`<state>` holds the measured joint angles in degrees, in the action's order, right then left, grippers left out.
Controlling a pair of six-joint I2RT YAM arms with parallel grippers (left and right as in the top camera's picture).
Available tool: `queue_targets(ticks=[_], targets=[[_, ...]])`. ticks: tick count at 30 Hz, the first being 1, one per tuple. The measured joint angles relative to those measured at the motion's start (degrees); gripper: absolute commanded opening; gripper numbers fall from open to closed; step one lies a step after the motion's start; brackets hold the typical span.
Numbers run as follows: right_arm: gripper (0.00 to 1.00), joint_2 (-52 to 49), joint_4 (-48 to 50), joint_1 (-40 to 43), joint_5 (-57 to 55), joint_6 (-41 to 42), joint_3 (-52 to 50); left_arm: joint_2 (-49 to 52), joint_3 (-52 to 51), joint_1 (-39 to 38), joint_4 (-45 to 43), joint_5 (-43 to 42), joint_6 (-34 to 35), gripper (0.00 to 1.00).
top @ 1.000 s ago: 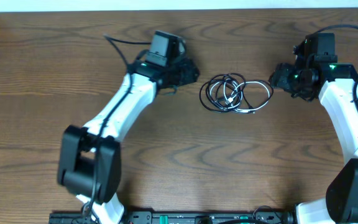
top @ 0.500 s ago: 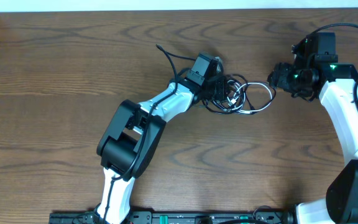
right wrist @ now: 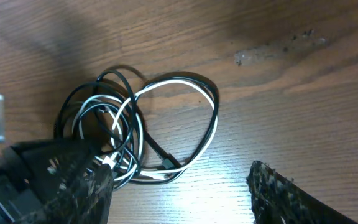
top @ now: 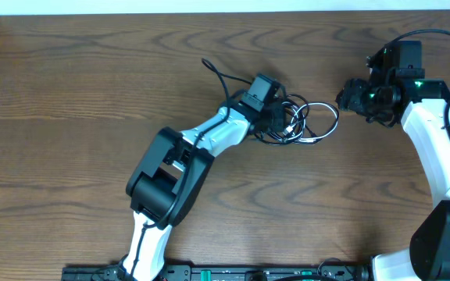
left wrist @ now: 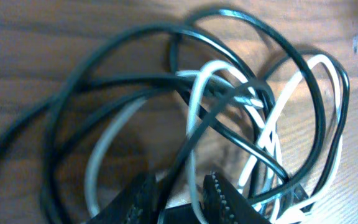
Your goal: Untangle cables
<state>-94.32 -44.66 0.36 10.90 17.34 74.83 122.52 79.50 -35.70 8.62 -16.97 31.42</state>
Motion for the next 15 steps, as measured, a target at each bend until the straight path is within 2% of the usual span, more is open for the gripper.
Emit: queue_targets(ticks=[5,9,12,15], targets=[[0.64,0.00,0.59,-2.03,-0.02,0.00,0.02,0.13,0.04,-1.03,0.90,0.61,-0.11,0.08],[0.59,0.00,2.56,-5.81,0.04,0.00,0.02,-1.55,-0.04,0.85,6.29,-0.13,0.09,0.07],[0.55,0.00,5.49,-8.41,0.76,-0.02,0.02,-6.45,-0.33,3.93,9.31,-2.75,0.09,0.07],[0.50,0.00,9.40,-10.29,4.87,-0.17,0.02,-16.98,-0.39,8.09,10.62,-8.15,0.09,0.07]])
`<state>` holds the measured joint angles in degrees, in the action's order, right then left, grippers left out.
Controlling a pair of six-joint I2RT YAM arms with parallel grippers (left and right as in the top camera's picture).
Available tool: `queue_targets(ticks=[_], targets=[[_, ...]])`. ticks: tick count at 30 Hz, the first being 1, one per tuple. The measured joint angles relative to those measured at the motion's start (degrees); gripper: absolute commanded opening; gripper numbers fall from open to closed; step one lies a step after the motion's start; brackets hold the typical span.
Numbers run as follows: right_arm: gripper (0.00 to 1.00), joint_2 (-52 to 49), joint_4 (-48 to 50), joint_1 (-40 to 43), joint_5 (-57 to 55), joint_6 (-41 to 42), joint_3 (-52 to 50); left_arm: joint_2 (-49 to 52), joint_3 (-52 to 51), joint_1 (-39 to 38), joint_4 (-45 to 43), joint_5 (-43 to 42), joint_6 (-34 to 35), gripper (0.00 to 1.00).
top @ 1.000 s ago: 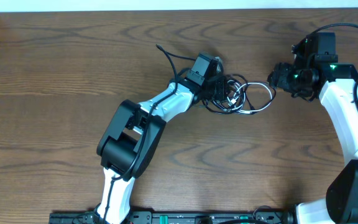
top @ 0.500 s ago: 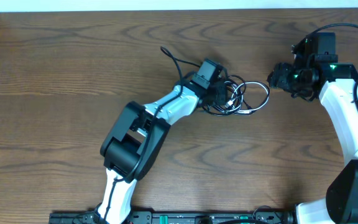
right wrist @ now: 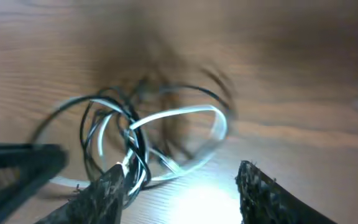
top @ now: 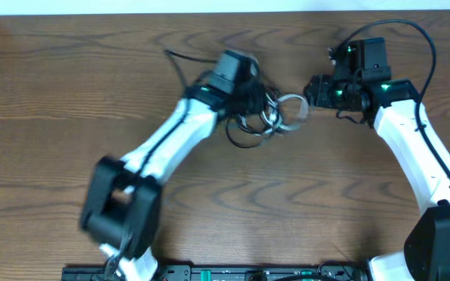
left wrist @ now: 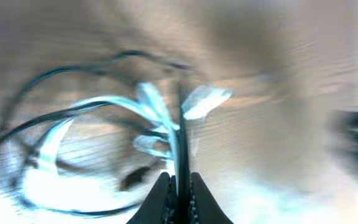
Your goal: Untangle cables
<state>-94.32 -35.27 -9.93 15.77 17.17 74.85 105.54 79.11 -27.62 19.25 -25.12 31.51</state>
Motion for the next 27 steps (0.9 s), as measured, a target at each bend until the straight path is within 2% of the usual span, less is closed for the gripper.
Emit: queue_targets(ticks=[4,9,15,20,22,23,27], targets=[[0.47,0.00,4.31,-2.05,5.44,-0.09,0.00,-7.34,0.00,2.69,2.78,-4.13,0.02,0.07],[0.47,0.00,7.58,-4.52,8.33,0.17,0.00,-7.69,0.00,3.19,3.61,-6.78,0.02,0.08],[0.42,-1.99,11.10,-7.26,10.47,2.69,0.11,-7.72,0.00,3.87,3.50,-9.75,0.04,0.07],[0.36,-7.28,11.67,-8.59,11.15,4.68,0.11,-7.91,0.00,6.19,3.72,-11.26,0.24,0.07],[0.31,-9.33,12.59,-9.11,11.30,5.29,0.11,-8.02,0.00,6.99,3.78,-12.39,0.28,0.08],[0.25,-10.03,12.85,-9.42,11.39,5.62,0.11,-8.04,0.00,7.17,3.76,-12.81,0.31,0.07],[0.19,-14.32,13.94,-9.92,9.99,7.93,0.11,-8.11,0.00,7.65,3.04,-16.06,0.92,0.07]])
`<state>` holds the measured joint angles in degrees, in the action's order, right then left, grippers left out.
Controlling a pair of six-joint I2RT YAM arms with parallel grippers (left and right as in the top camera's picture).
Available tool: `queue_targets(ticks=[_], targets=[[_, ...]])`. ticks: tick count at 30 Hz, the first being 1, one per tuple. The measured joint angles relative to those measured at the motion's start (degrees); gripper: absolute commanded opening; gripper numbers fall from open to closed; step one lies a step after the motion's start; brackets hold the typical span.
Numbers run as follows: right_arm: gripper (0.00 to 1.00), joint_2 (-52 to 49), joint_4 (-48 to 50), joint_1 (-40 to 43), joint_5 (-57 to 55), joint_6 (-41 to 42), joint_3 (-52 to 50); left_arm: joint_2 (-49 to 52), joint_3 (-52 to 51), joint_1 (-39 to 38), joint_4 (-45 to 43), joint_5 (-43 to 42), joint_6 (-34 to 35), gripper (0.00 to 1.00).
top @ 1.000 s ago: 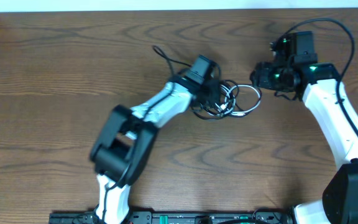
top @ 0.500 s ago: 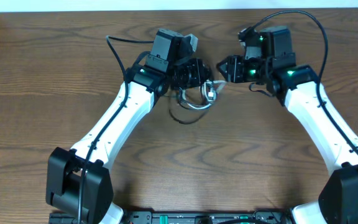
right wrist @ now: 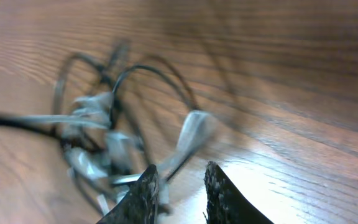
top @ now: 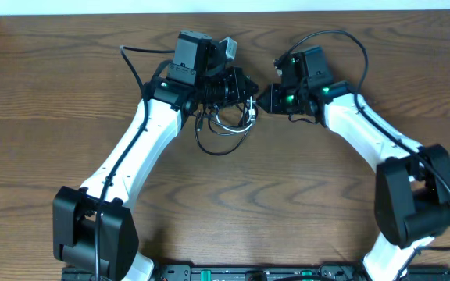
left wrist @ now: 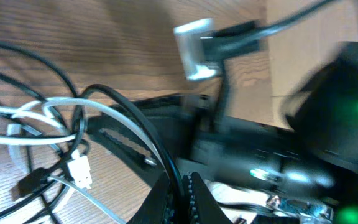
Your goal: Untangle cables
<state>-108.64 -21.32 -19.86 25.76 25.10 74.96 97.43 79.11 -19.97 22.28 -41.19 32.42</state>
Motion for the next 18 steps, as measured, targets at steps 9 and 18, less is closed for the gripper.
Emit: queue_targets(ticks=[9,18], targets=[[0.46,-3.93,4.63,1.51,1.03,-2.16,0.02,-6.32,0.00,4.79,-0.20,-3.21,0.42,0.07],[0.47,12.52,1.90,6.73,6.99,-9.35,0.42,-7.54,0.00,5.31,-0.20,-3.61,0.81,0.08]])
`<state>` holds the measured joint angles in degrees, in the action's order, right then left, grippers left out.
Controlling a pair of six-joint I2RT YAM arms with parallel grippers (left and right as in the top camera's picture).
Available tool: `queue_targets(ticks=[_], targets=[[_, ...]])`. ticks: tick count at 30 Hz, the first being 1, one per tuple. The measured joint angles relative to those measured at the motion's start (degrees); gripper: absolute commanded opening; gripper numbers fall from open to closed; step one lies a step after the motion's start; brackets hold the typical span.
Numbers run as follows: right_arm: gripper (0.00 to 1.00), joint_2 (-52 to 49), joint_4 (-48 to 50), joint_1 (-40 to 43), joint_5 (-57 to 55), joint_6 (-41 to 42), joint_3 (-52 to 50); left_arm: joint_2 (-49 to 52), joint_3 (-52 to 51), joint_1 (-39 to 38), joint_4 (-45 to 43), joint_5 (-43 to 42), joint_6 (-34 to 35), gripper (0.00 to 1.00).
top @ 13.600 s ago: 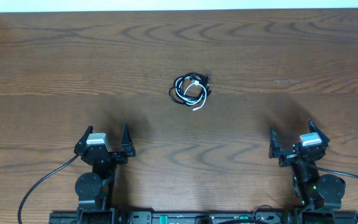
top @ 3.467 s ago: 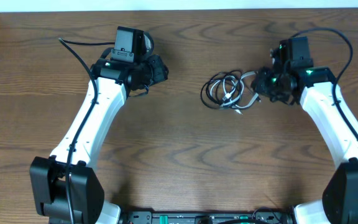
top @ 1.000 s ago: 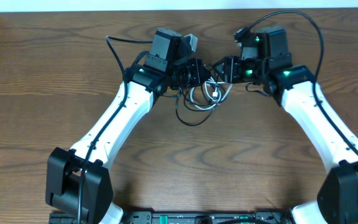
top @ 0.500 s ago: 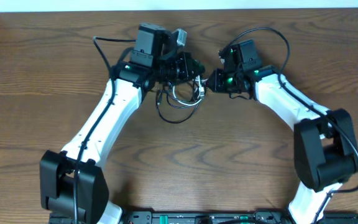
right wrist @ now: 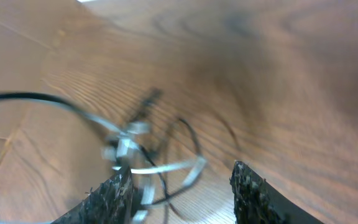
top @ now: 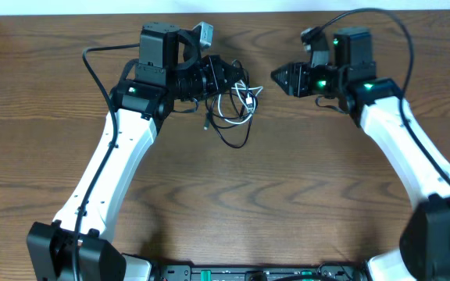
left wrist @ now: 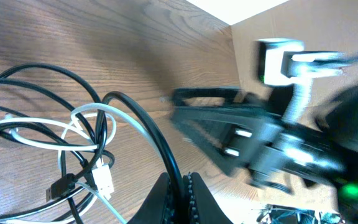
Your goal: Untangle cables
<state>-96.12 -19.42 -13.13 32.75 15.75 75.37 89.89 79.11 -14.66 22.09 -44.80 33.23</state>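
A tangle of black and white cables (top: pixel 233 105) hangs and trails near the table's back edge. My left gripper (top: pixel 219 78) is shut on a thick black cable (left wrist: pixel 160 149), which runs straight down between its fingers (left wrist: pixel 194 196). White loops (left wrist: pixel 86 121) and a white plug (left wrist: pixel 104 180) cross the black strands to the left of it. My right gripper (top: pixel 281 78) stands open to the right of the tangle, apart from it. In the right wrist view the cables (right wrist: pixel 145 155) are blurred beyond its spread fingers (right wrist: pixel 114 196), with nothing between them.
Brown wooden table (top: pixel 303 203) all round. A white wall edge runs along the back (top: pixel 233 6). My right arm's own black lead (top: pixel 381 16) loops above its wrist.
My right gripper, nearly shut beside the tangle before, is now wide open and farther right, away from it. My left gripper has shifted a little left, still shut on the black cable.
The tangle lay mid-table with my left fingers apart around its strands and my right gripper open to the right. Then my left gripper was shut on a black cable, nearer the back. Both grippers then met at the tangle, and now stand apart.
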Motion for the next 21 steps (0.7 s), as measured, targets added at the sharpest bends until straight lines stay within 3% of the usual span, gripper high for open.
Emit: queue_targets(ticks=[9,16,21], targets=[[0.42,-2.82,3.41,-6.88,-1.14,1.20,0.63,0.00,0.00,-0.02,-0.02,-0.11,0.00,0.08],[0.04,-10.49,5.55,-10.10,-6.23,5.33,0.63,0.00,0.00,0.00,-0.31,-0.09,0.02,0.07],[0.01,-11.85,0.85,-8.74,-9.55,7.34,0.74,0.00,-0.11,2.25,-0.57,0.09,0.02,0.08]])
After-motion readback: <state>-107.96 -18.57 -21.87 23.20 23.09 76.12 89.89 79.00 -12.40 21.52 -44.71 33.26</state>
